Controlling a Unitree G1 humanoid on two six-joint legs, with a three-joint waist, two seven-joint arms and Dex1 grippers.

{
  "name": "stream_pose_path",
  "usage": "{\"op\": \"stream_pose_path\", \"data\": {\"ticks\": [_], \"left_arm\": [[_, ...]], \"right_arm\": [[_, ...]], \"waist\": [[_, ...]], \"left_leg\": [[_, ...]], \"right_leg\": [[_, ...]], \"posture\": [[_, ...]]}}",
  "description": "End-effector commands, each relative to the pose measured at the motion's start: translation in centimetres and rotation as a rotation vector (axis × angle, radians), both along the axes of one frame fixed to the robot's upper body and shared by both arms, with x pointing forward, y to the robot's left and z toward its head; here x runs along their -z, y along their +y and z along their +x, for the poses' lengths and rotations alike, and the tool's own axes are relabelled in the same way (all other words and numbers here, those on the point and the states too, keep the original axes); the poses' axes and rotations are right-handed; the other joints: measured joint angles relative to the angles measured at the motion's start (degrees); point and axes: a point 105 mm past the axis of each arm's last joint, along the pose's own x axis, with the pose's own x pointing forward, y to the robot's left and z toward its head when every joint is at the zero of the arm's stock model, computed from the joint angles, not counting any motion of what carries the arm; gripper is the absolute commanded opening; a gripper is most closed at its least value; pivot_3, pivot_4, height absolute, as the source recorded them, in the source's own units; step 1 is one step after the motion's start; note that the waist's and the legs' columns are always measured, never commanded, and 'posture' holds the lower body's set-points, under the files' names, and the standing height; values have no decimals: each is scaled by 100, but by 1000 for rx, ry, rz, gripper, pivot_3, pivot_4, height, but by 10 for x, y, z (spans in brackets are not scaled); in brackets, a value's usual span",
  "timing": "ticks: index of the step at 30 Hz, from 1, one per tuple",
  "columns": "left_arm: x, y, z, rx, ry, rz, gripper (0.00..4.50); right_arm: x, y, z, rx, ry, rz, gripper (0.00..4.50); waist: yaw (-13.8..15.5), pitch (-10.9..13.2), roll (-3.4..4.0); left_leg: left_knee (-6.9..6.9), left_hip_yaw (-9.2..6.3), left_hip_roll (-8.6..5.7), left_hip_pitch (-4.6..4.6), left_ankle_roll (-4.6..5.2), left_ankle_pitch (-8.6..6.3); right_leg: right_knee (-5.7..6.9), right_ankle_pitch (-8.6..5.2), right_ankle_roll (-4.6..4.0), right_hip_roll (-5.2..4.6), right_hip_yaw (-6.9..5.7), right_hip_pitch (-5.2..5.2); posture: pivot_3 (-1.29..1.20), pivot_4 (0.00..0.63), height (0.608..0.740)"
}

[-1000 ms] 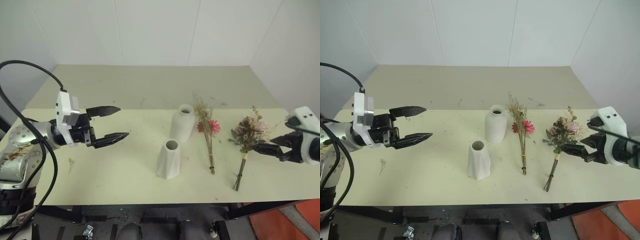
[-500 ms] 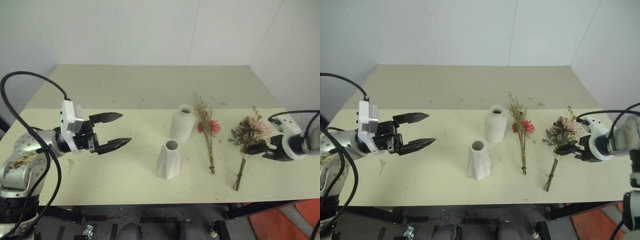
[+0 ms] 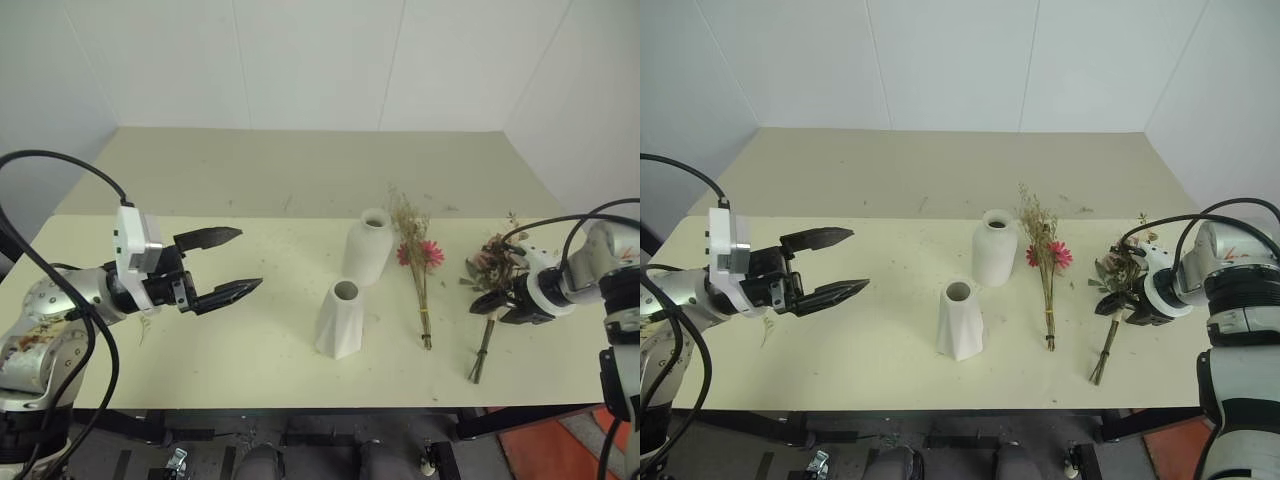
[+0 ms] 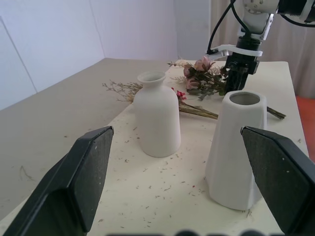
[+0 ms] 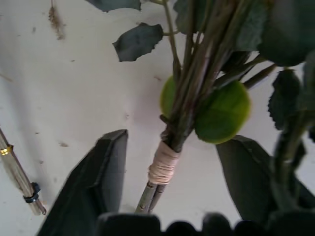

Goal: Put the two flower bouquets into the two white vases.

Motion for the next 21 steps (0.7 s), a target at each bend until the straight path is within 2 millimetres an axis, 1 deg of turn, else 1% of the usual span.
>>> {"op": "stream_pose_path", "data": {"ticks": [1, 4, 6, 10, 13, 16, 18, 19, 21], "left_arm": [[-10, 0, -5, 5, -39, 4, 4500], [-10, 0, -4, 5, -41, 5, 4500], [-11, -1, -4, 7, -44, 5, 4500], [-12, -3, -3, 21, -46, 0, 4500], [-13, -3, 0, 37, -42, -4, 4500], [-15, -2, 6, 35, -41, -10, 4500], [-16, -2, 8, 42, -42, -6, 4500], [-16, -2, 9, 45, -43, -3, 4500], [-18, -1, 11, 49, -44, 1, 4500]], "right_arm": [[-3, -1, 5, 2, -35, -7, 1925], [-5, -4, 7, 12, -63, 2, 828], [-8, -6, 10, 11, -104, -7, 241], [-20, -9, 19, 16, -243, -12, 217], [-49, -9, 30, 0, -509, -37, 217], [-68, -8, 32, -10, -699, -92, 217], [-88, -5, 33, -26, -889, -163, 217], [-98, -1, 32, -49, -986, -204, 217], [-116, 11, 29, -94, -1128, -199, 217]], "waist": [[-2, 0, 0], [-32, 0, 0], [-30, 0, 0], [-7, 0, 0], [4, 0, 1], [3, 0, 1], [3, 0, 1], [-10, 0, 1], [-21, 0, 1]], "left_leg": [[0, 0, 0, 0, 0, 0], [0, 0, 0, 0, 0, 0], [-1, 0, 0, 0, 0, 0], [0, 0, 0, -3, 0, 0], [0, -1, 0, -2, 0, 0], [1, -2, 0, -3, 0, 0], [-1, -2, 0, -3, 0, 0], [-2, -3, 0, -3, 0, 0], [-1, -2, 0, -3, 0, 0]], "right_leg": [[0, 0, 0, 0, 0, 0], [0, 0, 0, 1, 1, 0], [0, 0, 0, 1, 1, -1], [-1, 1, 1, 0, 0, -1], [0, 2, 3, 1, -1, 0], [1, 2, 4, 1, -1, -1], [-1, 2, 4, 0, 0, -1], [-2, 2, 4, 1, -1, -1], [0, 2, 5, 0, 0, -2]], "posture": [[0, 150, 740], [0, 150, 740], [0, 150, 740], [0, 150, 740], [0, 150, 740], [0, 150, 740], [0, 150, 740], [0, 150, 740], [0, 150, 740]]}}
